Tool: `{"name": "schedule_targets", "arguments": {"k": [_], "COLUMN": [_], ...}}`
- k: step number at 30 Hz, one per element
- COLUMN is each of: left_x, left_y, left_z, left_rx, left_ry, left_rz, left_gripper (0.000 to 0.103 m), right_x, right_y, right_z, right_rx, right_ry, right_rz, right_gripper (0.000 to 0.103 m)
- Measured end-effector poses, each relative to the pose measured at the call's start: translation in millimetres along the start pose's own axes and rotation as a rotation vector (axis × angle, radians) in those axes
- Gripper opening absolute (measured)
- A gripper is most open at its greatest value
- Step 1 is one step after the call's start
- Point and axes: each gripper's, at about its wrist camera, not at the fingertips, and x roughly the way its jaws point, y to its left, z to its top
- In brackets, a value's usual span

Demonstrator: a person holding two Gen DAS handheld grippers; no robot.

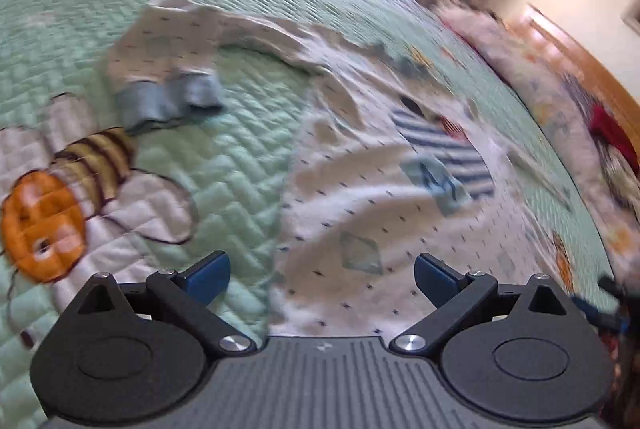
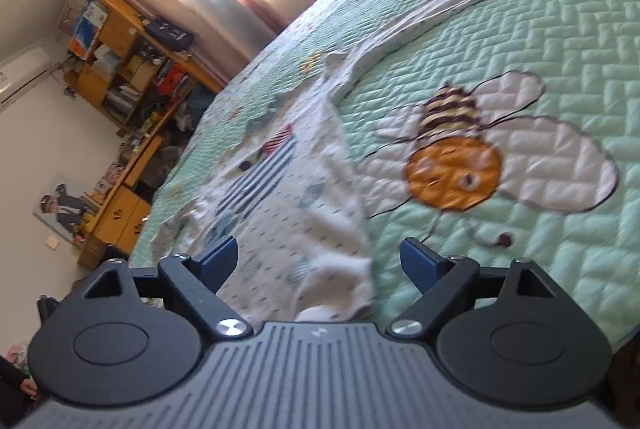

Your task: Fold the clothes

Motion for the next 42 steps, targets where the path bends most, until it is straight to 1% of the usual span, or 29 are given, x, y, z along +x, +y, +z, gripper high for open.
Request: {"name": "schedule_targets", "arguments": {"k": [3,5,8,10,12,14,17,19,21,24,25,26,27,28,29,30,31,32,34,36,37,38,40,42], "left_x": [7.5,11.9,17.3,18.6,18.0,16.5,15.3,15.6,15.8,16.9,17.1,17.2,16.8,16.4,15.9,15.6,15.5,15.3,15.0,15.4,15.5,15.0,11.9,5.6], "left_y": [-1.3,-0.7,-1.4,-1.0,4.7,13.9,29.2,35.3,34.8,27.1,24.8,22.6,22.0,21.7,22.7,21.9,20.3,18.6,15.2,5.8,1.3,-0.1,2.4,9.8], "left_z": [4.2,5.3,6.1,7.6,9.6,11.2,13.2,14.9,16.1,16.3,16.7,17.2,17.5,17.8,18.1,17.9,17.6,17.3,16.6,15.7,15.5,15.9,17.7,19.3], "left_rx": [-0.005,-0.023,-0.041,-0.049,-0.077,-0.116,-0.189,-0.223,-0.226,-0.184,-0.167,-0.151,-0.138,-0.128,-0.122,-0.107,-0.089,-0.07,-0.033,0.023,0.047,0.047,0.01,-0.064], "left_ry": [0.033,0.052,0.07,0.079,0.088,0.093,0.099,0.104,0.11,0.121,0.125,0.129,0.134,0.139,0.142,0.143,0.142,0.142,0.141,0.14,0.14,0.14,0.139,0.133], "left_rz": [-0.047,-0.088,-0.109,-0.116,-0.129,-0.145,-0.172,-0.184,-0.18,-0.16,-0.149,-0.127,-0.099,-0.067,-0.047,-0.029,-0.009,0.011,0.05,0.091,0.109,0.116,0.11,0.08], "left_gripper": [0.097,0.097,0.097,0.096,0.093,0.085,0.076,0.073,0.073,0.072,0.07,0.06,0.052,0.037,0.028,0.026,0.022,0.015,0.007,0.006,0.005,0.004,0.003,0.002], "right_x": [3.6,5.6,16.2,21.4,27.4,31.8,37.8,42.1,45.0,49.4,51.3,53.5,55.6,57.8,59.9,59.8,59.1,58.2,55.7,53.0,52.0,51.0,50.9,45.2], "right_y": [-11.7,-18.7,-29.1,-30.8,-27.9,-22.8,-20.7,-17.9,-16.8,-15.8,-15.7,-19.5,-23.5,-27.5,-31.5,-34.8,-37.7,-39.1,-36.2,-30.1,-29.2,-28.5,-32.9,-41.4], "right_z": [8.5,13.7,18.1,21.1,22.4,21.9,18.9,18.8,21.4,23.2,23.9,23.8,23.6,23.5,23.3,22.2,20.6,18.9,16.0,14.4,14.3,14.2,16.4,20.0], "right_rx": [0.035,0.062,0.096,0.098,0.078,0.038,0.011,-0.017,-0.018,-0.023,-0.03,-0.023,-0.015,-0.007,0.001,0.011,0.02,0.023,0.0,-0.03,-0.025,-0.019,0.058,0.174], "right_ry": [-0.004,0.008,0.077,0.117,0.166,0.216,0.268,0.287,0.298,0.306,0.309,0.314,0.319,0.324,0.329,0.326,0.323,0.319,0.307,0.292,0.287,0.281,0.273,0.253], "right_rz": [-0.015,0.016,0.038,0.085,0.103,0.129,0.181,0.194,0.203,0.218,0.221,0.213,0.204,0.194,0.185,0.179,0.183,0.185,0.179,0.161,0.156,0.152,0.171,0.253], "right_gripper": [0.089,0.089,0.09,0.092,0.093,0.093,0.093,0.092,0.092,0.089,0.081,0.064,0.052,0.031,0.016,0.008,0.006,0.003,0.003,0.004,0.004,0.004,0.004,0.004]}}
